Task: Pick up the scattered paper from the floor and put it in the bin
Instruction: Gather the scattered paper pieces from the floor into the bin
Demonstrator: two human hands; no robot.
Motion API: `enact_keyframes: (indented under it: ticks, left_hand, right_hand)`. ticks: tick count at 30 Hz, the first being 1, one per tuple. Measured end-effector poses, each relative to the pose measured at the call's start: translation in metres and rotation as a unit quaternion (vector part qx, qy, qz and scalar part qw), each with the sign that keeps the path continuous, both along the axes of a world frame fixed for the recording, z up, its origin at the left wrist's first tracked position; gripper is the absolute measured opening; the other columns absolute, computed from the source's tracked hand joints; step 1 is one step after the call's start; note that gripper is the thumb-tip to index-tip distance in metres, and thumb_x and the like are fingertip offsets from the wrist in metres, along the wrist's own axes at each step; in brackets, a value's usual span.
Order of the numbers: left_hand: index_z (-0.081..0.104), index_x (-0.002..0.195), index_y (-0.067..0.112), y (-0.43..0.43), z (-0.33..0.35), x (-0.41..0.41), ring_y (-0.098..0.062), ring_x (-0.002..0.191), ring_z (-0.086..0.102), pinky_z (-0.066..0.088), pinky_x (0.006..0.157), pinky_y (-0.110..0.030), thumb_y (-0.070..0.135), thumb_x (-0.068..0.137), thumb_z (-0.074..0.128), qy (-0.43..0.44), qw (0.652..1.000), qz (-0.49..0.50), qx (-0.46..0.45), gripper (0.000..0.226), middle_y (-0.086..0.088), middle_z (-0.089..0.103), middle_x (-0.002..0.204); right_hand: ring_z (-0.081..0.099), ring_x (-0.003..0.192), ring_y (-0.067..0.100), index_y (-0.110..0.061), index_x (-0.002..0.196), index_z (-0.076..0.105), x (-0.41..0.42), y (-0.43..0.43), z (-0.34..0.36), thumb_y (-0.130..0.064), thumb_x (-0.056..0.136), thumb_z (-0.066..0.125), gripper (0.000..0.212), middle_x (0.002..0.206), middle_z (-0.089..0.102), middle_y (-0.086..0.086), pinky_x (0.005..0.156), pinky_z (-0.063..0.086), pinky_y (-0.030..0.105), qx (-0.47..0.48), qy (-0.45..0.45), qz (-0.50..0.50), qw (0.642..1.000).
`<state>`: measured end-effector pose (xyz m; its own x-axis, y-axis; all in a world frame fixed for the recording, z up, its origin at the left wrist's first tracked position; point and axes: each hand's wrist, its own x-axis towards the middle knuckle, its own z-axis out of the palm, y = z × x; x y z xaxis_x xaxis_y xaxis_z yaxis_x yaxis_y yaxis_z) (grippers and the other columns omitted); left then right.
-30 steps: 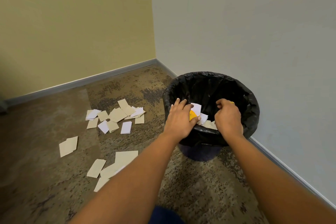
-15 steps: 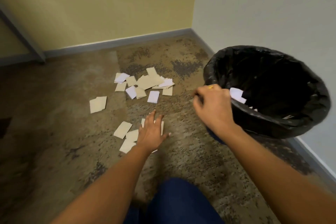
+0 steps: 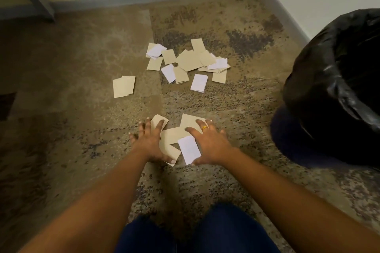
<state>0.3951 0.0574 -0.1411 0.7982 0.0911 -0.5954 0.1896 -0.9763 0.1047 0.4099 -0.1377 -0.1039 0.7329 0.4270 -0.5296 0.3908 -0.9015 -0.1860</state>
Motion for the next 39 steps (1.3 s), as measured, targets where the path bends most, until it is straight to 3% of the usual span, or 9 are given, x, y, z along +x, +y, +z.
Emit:
enact_keyframes:
  ticks: [5,10,12,16,19,25,33,39]
  left_hand:
    - [-0.020,0.146,0.032,-0.001,-0.013,0.012,-0.039,0.142,-0.019,-0.001,0.113,-0.059,0.064,0.052,0.079,0.003,1.000,-0.009,-0.015,0.140,-0.020,-0.023,0.153]
    - [-0.005,0.149,0.031,-0.004,-0.019,0.006,-0.036,0.144,-0.011,0.007,0.116,-0.050,0.057,0.053,0.082,-0.046,0.999,0.002,-0.024,0.132,-0.014,-0.014,0.157]
    - [0.005,0.150,0.031,-0.004,-0.018,0.006,-0.035,0.145,-0.004,0.015,0.116,-0.048,0.053,0.056,0.083,-0.064,0.997,0.002,-0.039,0.123,-0.010,-0.004,0.158]
    - [0.024,0.147,0.027,-0.004,-0.018,0.004,-0.029,0.140,0.017,0.024,0.113,-0.042,0.048,0.059,0.083,-0.115,0.992,-0.011,-0.042,0.108,-0.005,0.022,0.154]
    - [0.031,0.143,0.027,-0.009,-0.013,0.003,-0.024,0.132,0.029,0.036,0.103,-0.040,0.043,0.061,0.083,-0.122,0.991,-0.018,-0.046,0.098,0.000,0.036,0.145]
    - [0.046,0.129,0.026,-0.015,-0.012,0.002,-0.023,0.114,0.055,0.043,0.087,-0.033,0.035,0.064,0.083,-0.102,0.991,0.044,-0.080,0.076,-0.001,0.060,0.124]
    - [0.056,0.125,0.026,-0.017,-0.005,-0.004,-0.023,0.104,0.062,0.046,0.077,-0.028,0.038,0.072,0.077,-0.089,0.992,0.050,-0.073,0.059,-0.004,0.067,0.115]
    - [0.057,0.126,0.024,-0.024,0.014,-0.011,-0.025,0.108,0.058,0.045,0.081,-0.031,0.034,0.076,0.074,-0.098,0.992,0.021,-0.074,0.053,-0.005,0.055,0.123]
  right_hand:
    - [-0.019,0.141,0.038,-0.037,0.147,-0.005,0.028,0.020,-0.022,-0.059,0.058,0.078,0.123,0.156,-0.020,0.006,0.103,0.008,0.075,-0.028,0.016,0.003,0.999]
    - [-0.025,0.139,0.039,-0.037,0.146,-0.011,0.038,0.033,-0.036,-0.061,0.056,0.078,0.129,0.154,-0.027,0.008,0.100,0.006,0.077,-0.056,0.042,0.007,0.998]
    - [-0.022,0.140,0.038,-0.037,0.147,-0.005,0.036,0.036,-0.039,-0.059,0.057,0.079,0.125,0.156,-0.021,0.008,0.101,0.010,0.076,-0.051,0.046,-0.002,0.998]
    - [0.006,0.140,0.035,-0.038,0.143,0.020,0.031,0.040,-0.037,-0.052,0.060,0.081,0.104,0.156,0.005,0.006,0.099,0.031,0.063,-0.019,0.006,-0.030,0.999]
    - [0.016,0.135,0.034,-0.036,0.138,0.030,0.027,0.044,-0.036,-0.047,0.065,0.080,0.089,0.149,0.018,0.008,0.095,0.039,0.056,-0.020,-0.012,-0.033,0.999]
    - [0.019,0.134,0.036,-0.032,0.131,0.041,0.023,0.047,-0.035,-0.033,0.073,0.077,0.067,0.149,0.018,0.009,0.101,0.039,0.051,0.002,0.014,-0.064,0.998]
    - [0.039,0.121,0.032,-0.026,0.121,0.051,0.010,0.043,-0.039,-0.011,0.089,0.057,0.036,0.128,0.046,0.011,0.088,0.043,0.035,0.058,-0.016,-0.100,0.993]
    - [0.058,0.101,0.031,-0.020,0.118,0.057,-0.005,0.030,-0.023,-0.005,0.088,0.052,0.034,0.109,0.064,0.014,0.074,0.044,0.030,0.105,-0.031,-0.125,0.986]
